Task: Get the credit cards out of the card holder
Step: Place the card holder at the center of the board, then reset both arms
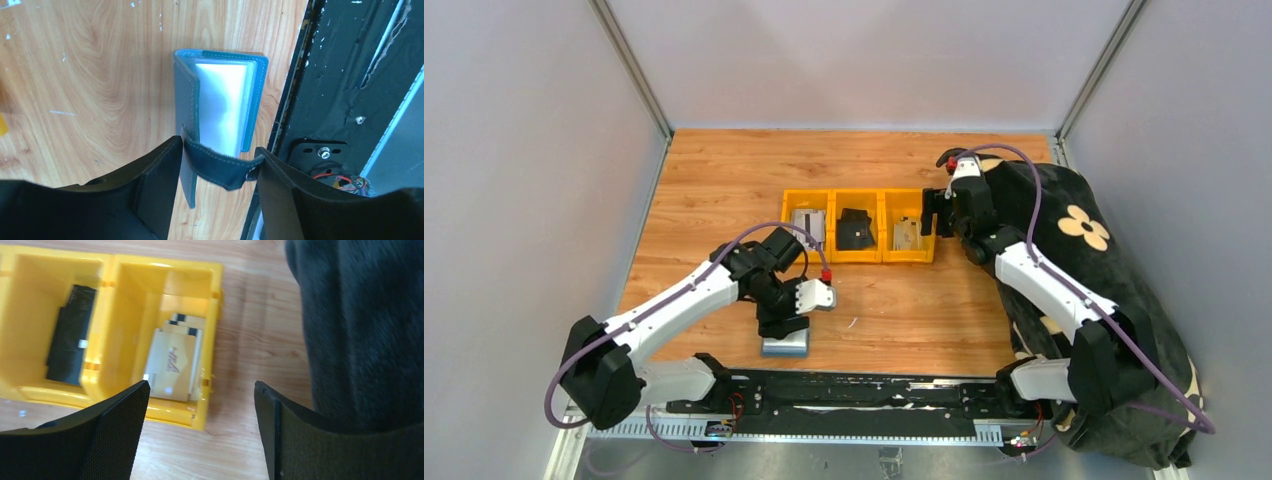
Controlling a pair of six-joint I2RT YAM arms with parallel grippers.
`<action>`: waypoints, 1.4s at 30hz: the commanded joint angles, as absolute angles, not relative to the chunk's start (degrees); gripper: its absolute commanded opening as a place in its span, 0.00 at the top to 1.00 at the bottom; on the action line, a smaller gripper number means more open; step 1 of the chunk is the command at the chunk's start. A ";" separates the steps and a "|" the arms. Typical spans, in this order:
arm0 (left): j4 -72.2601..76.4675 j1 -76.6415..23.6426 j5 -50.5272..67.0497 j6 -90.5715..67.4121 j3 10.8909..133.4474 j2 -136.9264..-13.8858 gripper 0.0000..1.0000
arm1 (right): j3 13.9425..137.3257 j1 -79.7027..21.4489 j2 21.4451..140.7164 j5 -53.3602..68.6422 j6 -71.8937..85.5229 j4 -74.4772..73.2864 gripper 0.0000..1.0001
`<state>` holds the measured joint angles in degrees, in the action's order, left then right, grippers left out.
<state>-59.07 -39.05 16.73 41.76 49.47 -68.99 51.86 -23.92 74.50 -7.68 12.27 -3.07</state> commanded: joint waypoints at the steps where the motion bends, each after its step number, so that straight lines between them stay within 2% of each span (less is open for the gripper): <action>1: -60.80 -34.35 20.90 41.41 53.07 -67.47 0.38 | 46.51 -23.08 72.87 -17.04 10.48 1.87 0.20; 3: -60.23 -28.36 20.88 41.16 56.01 -67.65 0.36 | 44.88 -22.80 72.99 -18.66 10.46 3.59 0.20; 4: -59.80 -26.29 21.03 41.14 57.54 -67.78 0.31 | 44.36 -22.62 73.07 -19.58 10.51 4.17 0.20; 5: -58.91 -22.08 21.10 41.02 59.11 -68.17 0.24 | 43.99 -22.39 73.20 -20.18 10.66 4.63 0.20; 7: -54.33 -16.39 20.00 39.11 61.72 -69.04 0.02 | 43.69 -22.07 73.49 -21.54 11.08 5.65 0.20; 8: -52.74 -13.92 19.19 37.72 62.34 -69.67 0.00 | 43.62 -21.79 73.85 -22.12 11.16 5.94 0.20; 12: -39.35 -4.41 18.24 29.07 63.20 -72.74 0.00 | 41.93 -21.15 76.03 -24.89 10.22 10.69 0.20; 16: -24.80 2.69 18.38 20.82 58.73 -75.33 0.00 | 40.15 -18.39 78.76 -28.18 9.73 15.28 0.19; 22: -1.12 6.02 15.76 12.56 47.39 -78.74 0.00 | 40.07 -10.26 82.98 -22.78 8.93 21.13 0.19; 24: 6.74 6.11 15.45 10.55 45.18 -80.64 0.00 | 40.50 -9.81 84.09 -23.52 4.19 23.64 0.20; 33: 21.08 6.15 12.70 4.70 43.00 -86.11 0.00 | 38.39 -5.37 85.20 -19.52 -3.50 30.41 0.19; 42: 17.64 6.15 12.89 5.21 38.39 -79.92 0.00 | 32.53 -1.49 78.30 -17.34 -1.84 30.29 0.18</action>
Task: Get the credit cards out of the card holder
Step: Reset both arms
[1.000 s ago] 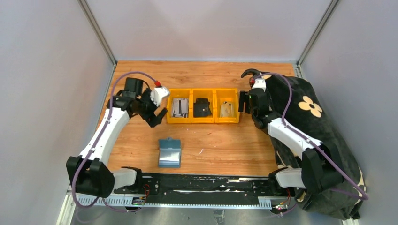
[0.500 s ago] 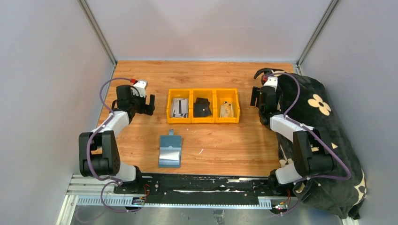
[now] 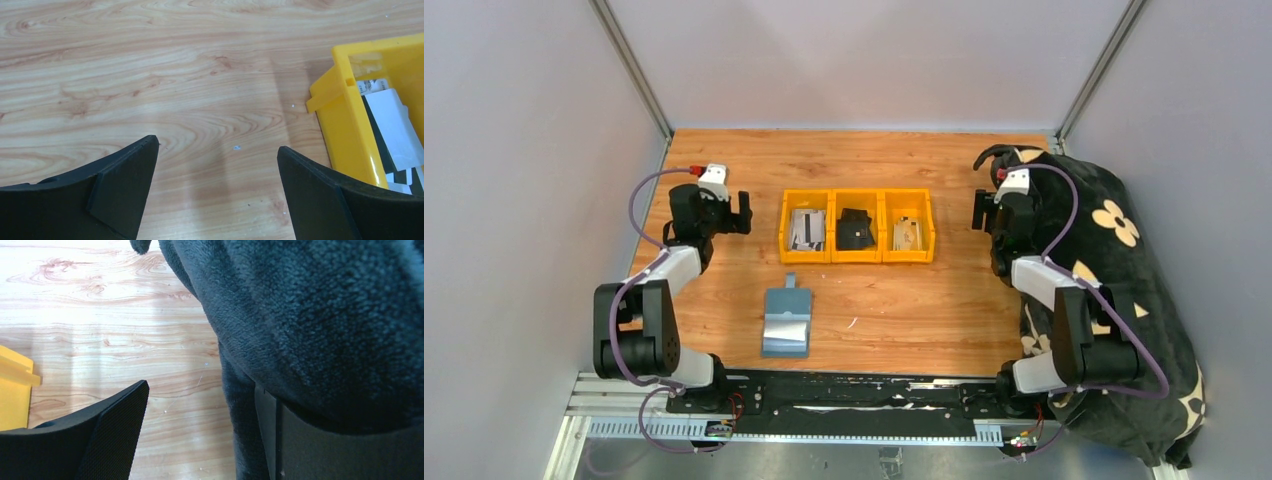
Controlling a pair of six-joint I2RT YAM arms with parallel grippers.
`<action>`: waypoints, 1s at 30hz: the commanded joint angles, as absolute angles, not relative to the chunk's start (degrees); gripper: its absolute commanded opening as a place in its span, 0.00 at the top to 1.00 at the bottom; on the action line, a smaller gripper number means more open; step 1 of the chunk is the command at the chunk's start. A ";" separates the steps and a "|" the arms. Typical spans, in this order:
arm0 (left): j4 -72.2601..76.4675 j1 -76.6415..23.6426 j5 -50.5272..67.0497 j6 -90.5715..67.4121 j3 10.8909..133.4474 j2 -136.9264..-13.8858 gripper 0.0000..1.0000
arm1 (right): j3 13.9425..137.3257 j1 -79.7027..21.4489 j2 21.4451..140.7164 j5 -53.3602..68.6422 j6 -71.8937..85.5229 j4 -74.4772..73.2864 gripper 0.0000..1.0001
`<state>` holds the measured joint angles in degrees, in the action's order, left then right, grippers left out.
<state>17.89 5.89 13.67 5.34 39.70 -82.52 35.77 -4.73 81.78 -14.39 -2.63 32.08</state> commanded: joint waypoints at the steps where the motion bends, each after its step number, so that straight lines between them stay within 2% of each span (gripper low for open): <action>1: 16.88 6.15 13.24 5.08 37.86 -79.90 0.00 | 31.92 -1.42 77.06 -17.52 -1.32 29.20 0.18; 10: 31.36 6.15 11.20 0.52 28.36 -80.63 0.00 | 25.97 -1.49 71.45 -19.22 -0.33 30.07 0.15; 13: 41.44 6.15 10.16 -2.22 24.04 -80.25 0.00 | 19.31 -1.49 70.34 -21.49 2.08 37.01 0.15; 16: 43.33 5.75 10.08 -1.42 21.34 -78.32 0.00 | 17.20 -1.63 73.27 -23.50 2.57 43.19 0.16; 19: 53.22 3.86 5.89 -0.42 13.84 -74.92 0.00 | 14.78 -2.48 75.11 -22.63 0.55 50.40 0.19; 21: 68.00 1.12 4.50 2.65 6.57 -76.90 0.00 | 13.18 -3.38 74.58 -19.82 -1.69 52.51 0.18; 22: 76.66 -0.31 3.83 3.50 4.44 -79.97 0.00 | 10.84 -3.93 75.65 -18.92 -2.25 58.12 0.17; 23: 78.22 -1.74 1.99 3.70 4.48 -81.06 0.00 | 6.00 -4.37 79.76 -19.35 -4.28 72.88 0.15; 24: 71.39 -1.82 1.05 3.65 6.44 -78.93 0.00 | 2.44 -4.45 84.72 -19.52 -4.89 85.95 0.13; 25: 62.21 -1.85 -1.11 3.64 9.46 -76.58 0.00 | 1.77 -4.71 86.96 -19.94 -5.98 89.61 0.12; 26: 57.86 -1.86 -2.46 2.95 11.31 -76.30 0.00 | 2.82 -4.91 84.37 -20.24 -5.18 82.42 0.12; 28: 64.18 -1.85 -2.18 2.40 10.65 -79.48 0.00 | 13.44 -3.77 78.16 -19.01 -1.76 54.81 0.11; 29: 61.56 -1.85 -1.67 2.78 11.29 -78.51 0.00 | 13.44 -3.37 79.64 -18.81 -2.67 56.64 0.11; 30: 58.26 -1.78 -1.77 2.84 12.16 -77.67 0.00 | 10.75 -3.48 82.05 -18.70 -3.97 64.93 0.10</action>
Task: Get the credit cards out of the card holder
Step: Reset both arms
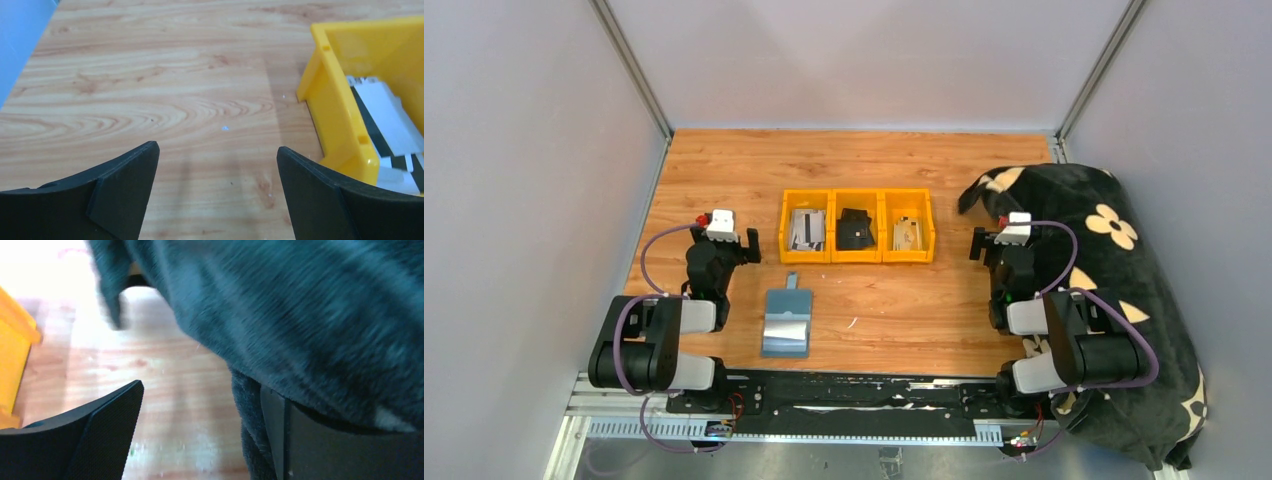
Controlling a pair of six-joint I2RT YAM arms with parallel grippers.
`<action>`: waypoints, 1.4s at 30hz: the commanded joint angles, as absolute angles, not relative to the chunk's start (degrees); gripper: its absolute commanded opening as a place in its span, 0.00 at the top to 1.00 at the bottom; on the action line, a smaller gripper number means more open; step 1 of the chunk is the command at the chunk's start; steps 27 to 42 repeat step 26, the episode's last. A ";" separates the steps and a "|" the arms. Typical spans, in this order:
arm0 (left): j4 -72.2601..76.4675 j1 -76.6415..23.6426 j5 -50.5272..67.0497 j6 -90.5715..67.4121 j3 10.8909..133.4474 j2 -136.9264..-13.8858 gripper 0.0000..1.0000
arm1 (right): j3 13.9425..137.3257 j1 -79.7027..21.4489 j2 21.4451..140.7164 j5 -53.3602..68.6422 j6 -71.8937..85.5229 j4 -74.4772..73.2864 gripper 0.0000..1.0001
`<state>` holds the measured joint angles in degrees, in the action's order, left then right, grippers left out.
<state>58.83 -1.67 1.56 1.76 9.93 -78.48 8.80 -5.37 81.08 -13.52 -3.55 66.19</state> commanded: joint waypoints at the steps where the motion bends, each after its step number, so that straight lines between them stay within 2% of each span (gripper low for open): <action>1: 58.75 -1.79 -1.74 2.78 12.04 -77.86 0.00 | 10.61 -3.57 82.99 -19.77 -4.07 67.23 0.08; 4: 61.28 -1.81 -1.83 2.48 11.17 -78.64 0.00 | 13.13 -3.60 78.83 -19.60 -2.18 55.53 0.08; 10: 60.81 -1.82 -1.93 2.37 11.42 -78.37 0.00 | 11.39 -3.60 80.91 -19.56 -3.51 62.20 0.07; 42: 60.85 -1.79 -2.02 2.47 11.54 -78.57 0.00 | 11.42 -3.60 80.97 -19.53 -3.52 62.40 0.06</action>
